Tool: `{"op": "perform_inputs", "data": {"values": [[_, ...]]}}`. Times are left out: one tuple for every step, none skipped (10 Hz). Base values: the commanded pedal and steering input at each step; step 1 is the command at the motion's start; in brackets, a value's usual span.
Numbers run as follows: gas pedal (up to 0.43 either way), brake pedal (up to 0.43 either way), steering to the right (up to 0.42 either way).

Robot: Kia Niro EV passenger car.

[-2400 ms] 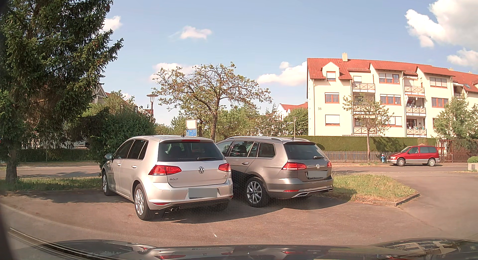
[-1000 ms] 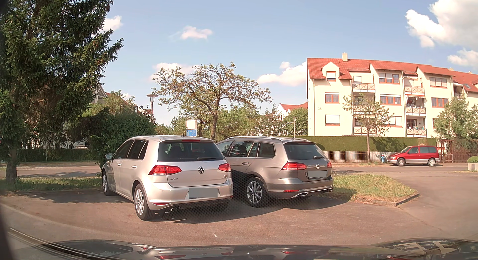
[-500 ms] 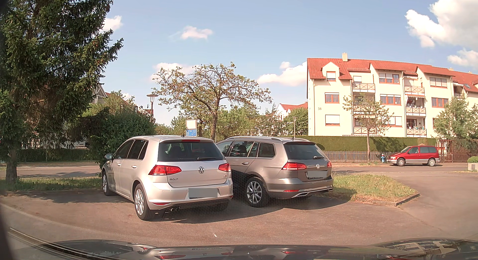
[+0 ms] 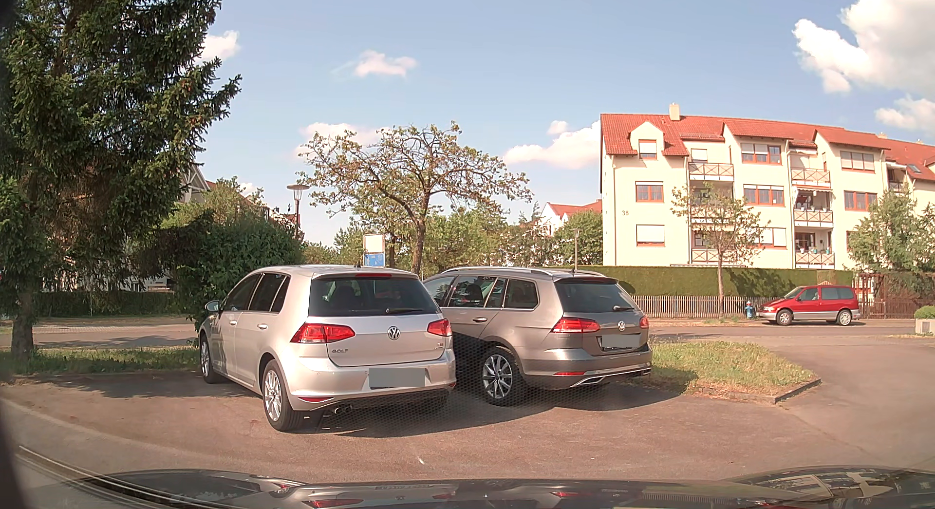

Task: Follow the waypoints while adhering to traffic rules and regulations

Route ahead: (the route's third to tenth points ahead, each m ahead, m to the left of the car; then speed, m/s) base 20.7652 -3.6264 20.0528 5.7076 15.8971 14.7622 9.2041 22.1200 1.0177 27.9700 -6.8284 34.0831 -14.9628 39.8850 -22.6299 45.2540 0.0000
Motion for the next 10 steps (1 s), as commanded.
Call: {"op": "perform_inputs", "data": {"values": [[0.0,0.378,-0.464],[0.0,0.378,-0.464],[0.0,0.384,-0.464],[0.0,0.378,-0.465],[0.0,0.378,-0.465],[0.0,0.378,-0.465],[0.0,0.378,-0.465],[0.0,0.384,-0.465],[0.0,0.384,-0.465],[0.0,0.384,-0.465]]}}
